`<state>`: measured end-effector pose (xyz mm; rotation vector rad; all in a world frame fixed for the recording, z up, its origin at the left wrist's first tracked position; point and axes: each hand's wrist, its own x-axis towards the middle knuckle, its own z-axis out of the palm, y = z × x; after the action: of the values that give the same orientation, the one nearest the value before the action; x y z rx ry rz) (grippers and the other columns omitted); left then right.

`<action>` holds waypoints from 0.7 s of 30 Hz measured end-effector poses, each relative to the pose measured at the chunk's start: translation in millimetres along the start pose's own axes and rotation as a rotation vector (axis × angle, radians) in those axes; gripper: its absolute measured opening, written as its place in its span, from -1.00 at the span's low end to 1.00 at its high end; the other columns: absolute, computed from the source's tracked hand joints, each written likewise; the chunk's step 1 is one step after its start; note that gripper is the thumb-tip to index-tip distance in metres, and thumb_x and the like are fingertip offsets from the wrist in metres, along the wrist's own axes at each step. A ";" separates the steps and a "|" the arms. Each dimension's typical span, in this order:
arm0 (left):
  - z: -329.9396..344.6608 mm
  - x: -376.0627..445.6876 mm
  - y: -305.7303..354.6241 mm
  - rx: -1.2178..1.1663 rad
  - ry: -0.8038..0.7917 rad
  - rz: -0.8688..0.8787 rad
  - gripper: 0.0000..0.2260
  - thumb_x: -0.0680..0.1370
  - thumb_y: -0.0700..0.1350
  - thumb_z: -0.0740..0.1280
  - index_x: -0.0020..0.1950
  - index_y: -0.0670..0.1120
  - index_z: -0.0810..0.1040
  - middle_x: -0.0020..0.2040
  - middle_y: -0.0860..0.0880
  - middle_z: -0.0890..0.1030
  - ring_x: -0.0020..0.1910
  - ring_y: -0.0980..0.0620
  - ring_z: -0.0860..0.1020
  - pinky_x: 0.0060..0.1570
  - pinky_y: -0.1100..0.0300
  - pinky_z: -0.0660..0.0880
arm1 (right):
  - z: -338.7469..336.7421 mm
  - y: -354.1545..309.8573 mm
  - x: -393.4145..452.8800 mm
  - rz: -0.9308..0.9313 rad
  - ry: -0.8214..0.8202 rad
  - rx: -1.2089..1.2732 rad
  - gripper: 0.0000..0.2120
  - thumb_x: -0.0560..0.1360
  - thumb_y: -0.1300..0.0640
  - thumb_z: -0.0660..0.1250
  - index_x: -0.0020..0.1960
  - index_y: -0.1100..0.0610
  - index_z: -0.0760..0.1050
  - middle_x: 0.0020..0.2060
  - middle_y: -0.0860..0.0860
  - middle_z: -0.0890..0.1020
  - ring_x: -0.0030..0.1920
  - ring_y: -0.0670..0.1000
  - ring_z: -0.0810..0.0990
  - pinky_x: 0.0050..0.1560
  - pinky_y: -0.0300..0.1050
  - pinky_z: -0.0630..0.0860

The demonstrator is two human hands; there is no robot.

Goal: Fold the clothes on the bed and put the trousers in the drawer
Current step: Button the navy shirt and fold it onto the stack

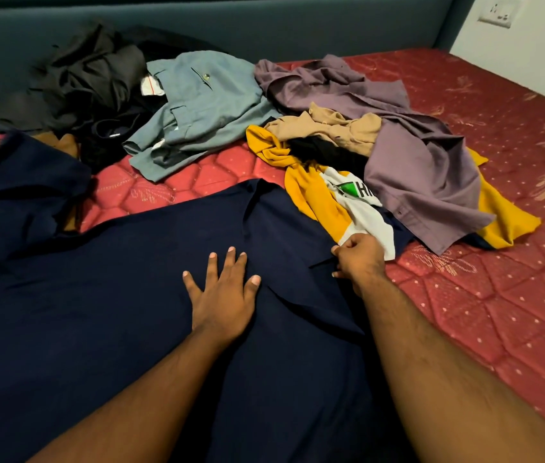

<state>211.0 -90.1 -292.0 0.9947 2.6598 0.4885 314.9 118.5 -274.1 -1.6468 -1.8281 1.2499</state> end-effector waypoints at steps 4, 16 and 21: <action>-8.9 -2.6 28.4 -0.271 0.012 -0.192 -0.60 0.56 0.32 0.14 0.21 0.14 0.57 0.59 0.04 0.14 0.59 0.01 -0.08 0.38 -0.31 -0.35 | 2.9 3.1 1.6 -0.034 0.011 -0.045 -0.73 0.46 0.21 0.43 -0.28 0.15 0.36 -0.32 0.16 0.58 -0.49 0.13 0.58 -0.33 0.07 0.64; -14.1 26.7 59.2 -0.910 0.188 0.092 -0.68 0.56 -0.32 0.28 0.29 -0.12 0.55 0.25 -0.01 0.58 0.27 0.06 0.52 0.34 0.10 0.42 | -27.8 -38.8 -4.1 -0.307 0.241 -0.270 -0.71 0.58 0.04 0.24 0.21 0.18 0.49 0.19 0.20 0.52 0.16 0.23 0.50 0.12 0.00 0.41; -12.3 48.2 -5.8 0.027 0.022 0.089 -0.52 0.64 0.12 0.13 0.56 0.05 0.21 0.59 0.03 0.15 0.57 -0.07 0.05 0.51 -0.15 -0.06 | 37.3 -50.8 -56.8 -0.741 -0.245 -0.116 -0.84 0.60 0.15 0.23 0.05 0.16 0.57 -0.01 0.04 0.63 0.04 0.04 0.56 0.14 -0.04 0.45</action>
<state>168.0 -64.6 -288.9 1.1263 2.6569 0.4867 269.8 56.6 -237.7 -0.7279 -2.3713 1.0353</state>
